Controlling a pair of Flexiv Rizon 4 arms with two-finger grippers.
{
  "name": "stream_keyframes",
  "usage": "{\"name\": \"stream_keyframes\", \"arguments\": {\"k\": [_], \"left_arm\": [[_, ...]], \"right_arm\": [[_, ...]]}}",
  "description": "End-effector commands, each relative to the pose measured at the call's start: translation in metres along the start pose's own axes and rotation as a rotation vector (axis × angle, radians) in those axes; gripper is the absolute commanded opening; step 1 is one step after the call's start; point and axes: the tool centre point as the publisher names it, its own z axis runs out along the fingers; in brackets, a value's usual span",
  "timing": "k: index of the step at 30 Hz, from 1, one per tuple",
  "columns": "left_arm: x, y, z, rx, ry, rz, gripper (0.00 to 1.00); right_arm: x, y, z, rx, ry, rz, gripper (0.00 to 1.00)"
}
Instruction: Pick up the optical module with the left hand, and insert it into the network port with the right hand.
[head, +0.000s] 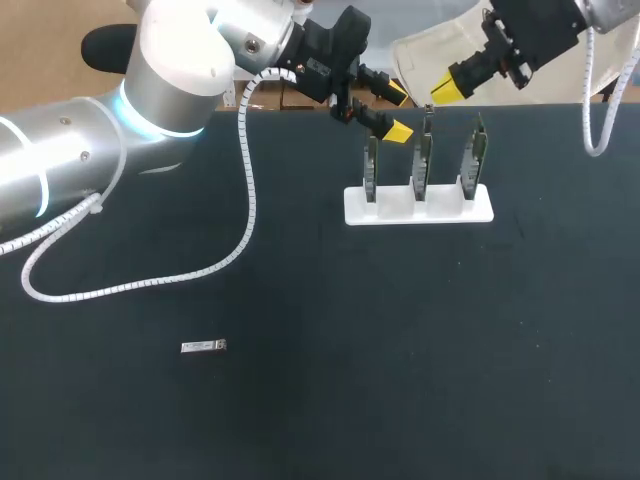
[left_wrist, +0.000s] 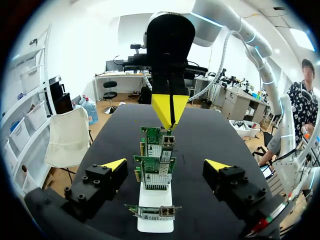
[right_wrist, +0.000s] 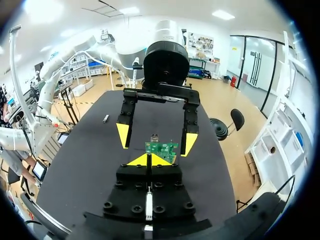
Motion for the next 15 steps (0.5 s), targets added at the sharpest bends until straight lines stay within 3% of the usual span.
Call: {"name": "stream_keyframes", "arguments": {"k": [1,15], "left_arm": [[-0.0007,0.0014,0.0001,0.003,0.004,-0.001,1.0],[-0.0007,0.0014,0.0001,0.003,0.004,-0.001,1.0]], "right_arm": [[-0.0037,-0.0089,0.0038,-0.016,0.002,-0.002,0.0],[-0.0024,-0.0145,0.0122,-0.028,0.013,0.005,0.0]]}}
